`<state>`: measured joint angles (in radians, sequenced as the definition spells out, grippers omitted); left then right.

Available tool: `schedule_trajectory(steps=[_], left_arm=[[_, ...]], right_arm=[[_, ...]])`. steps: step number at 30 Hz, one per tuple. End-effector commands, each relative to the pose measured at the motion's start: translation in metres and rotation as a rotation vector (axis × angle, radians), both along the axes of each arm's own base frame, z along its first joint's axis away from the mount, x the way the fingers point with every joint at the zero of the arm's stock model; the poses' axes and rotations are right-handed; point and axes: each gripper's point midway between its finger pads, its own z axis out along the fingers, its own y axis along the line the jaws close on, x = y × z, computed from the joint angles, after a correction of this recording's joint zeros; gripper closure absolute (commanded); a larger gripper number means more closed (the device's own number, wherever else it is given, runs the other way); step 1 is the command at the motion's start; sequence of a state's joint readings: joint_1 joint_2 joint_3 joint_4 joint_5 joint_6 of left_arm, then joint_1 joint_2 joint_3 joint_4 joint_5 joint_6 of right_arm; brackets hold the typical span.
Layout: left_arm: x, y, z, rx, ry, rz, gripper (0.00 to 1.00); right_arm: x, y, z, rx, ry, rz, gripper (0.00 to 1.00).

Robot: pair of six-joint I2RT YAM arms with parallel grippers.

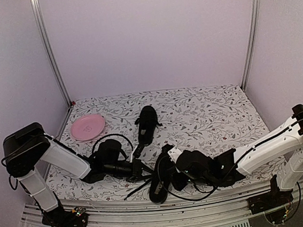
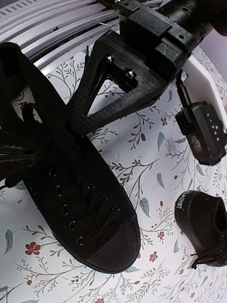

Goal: Tie the shoes
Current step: Tie the loops with the shoelace on the shoe.

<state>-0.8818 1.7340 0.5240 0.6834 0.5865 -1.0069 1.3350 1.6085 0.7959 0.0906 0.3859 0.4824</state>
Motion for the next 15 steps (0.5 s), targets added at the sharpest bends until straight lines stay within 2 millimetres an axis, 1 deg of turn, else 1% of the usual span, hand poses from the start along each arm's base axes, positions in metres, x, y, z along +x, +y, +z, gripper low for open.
schedule_trajectory(steps=[1, 5, 8, 13, 15], left_arm=[[0.011, 0.011, 0.003, 0.010, -0.021, 0.053, 1.00], [0.014, 0.015, 0.004, 0.014, -0.030, 0.067, 1.00], [0.017, 0.019, 0.003, 0.021, -0.037, 0.081, 1.00], [0.018, 0.015, 0.017, -0.036, -0.069, 0.064, 1.00], [0.019, 0.012, 0.023, -0.053, -0.081, 0.063, 0.92]], right_arm=[[-0.002, 0.006, 0.014, 0.145, 0.079, 0.025, 0.98], [0.000, 0.004, 0.014, 0.176, 0.106, 0.019, 0.98], [-0.001, 0.002, 0.018, 0.200, 0.117, 0.021, 0.98], [0.001, 0.000, 0.021, 0.225, 0.121, 0.018, 0.98], [0.000, 0.001, 0.020, 0.226, 0.126, 0.021, 0.98]])
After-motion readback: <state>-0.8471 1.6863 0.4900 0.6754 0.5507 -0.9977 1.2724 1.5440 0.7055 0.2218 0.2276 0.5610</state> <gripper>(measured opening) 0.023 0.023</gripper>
